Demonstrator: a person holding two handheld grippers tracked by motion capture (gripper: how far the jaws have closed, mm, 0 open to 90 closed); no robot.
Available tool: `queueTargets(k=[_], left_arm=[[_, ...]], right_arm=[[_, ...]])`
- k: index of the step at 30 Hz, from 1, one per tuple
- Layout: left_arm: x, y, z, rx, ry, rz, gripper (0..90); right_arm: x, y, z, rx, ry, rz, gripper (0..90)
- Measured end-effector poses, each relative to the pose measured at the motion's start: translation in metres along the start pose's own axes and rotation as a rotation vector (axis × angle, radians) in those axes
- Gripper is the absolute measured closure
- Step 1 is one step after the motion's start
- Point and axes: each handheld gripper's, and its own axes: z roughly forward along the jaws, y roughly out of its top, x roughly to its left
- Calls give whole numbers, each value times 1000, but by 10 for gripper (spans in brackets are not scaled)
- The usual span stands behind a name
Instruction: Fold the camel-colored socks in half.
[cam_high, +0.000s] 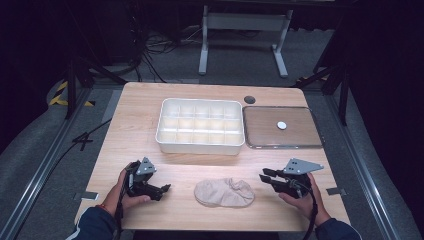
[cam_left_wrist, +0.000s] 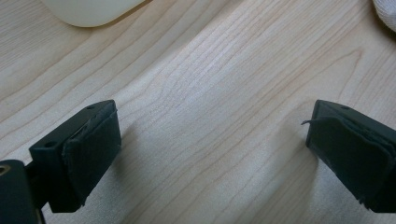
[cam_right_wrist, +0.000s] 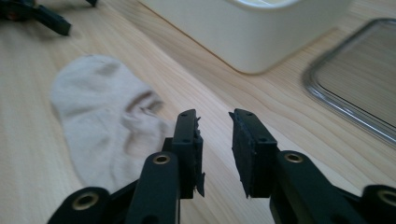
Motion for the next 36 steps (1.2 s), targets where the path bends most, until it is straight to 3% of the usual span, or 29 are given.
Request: queueTargets(k=[4,6,13,22,26,29,31,35,36], left_arm=[[-1,0,0,3,5,-14,34],[-3,-1,-1,0,16,-19,37],[-8,-4,-4,-12,45,-43,76],[-15,-7,-9,-7,69,-74,109],[-19,-5,-11,12,74,-88,151],[-22,-3,-12,11,53,-92,226],[-25,2,-11,-15,-17,-111,291],[-32,11,-8,-35,-50,-103,308],[-38,18,-5,-62,-89,-115,316]], right_arm=[[21,15,17,-1,58,-52,768],[38,22,32,18,98,-105,782],[73,31,66,67,181,-178,821],[89,31,108,176,204,-222,838],[88,31,113,169,217,-213,843],[88,32,114,171,225,-211,845],[88,32,115,167,220,-215,845],[88,31,116,157,222,-210,846],[89,32,117,156,216,-211,847]])
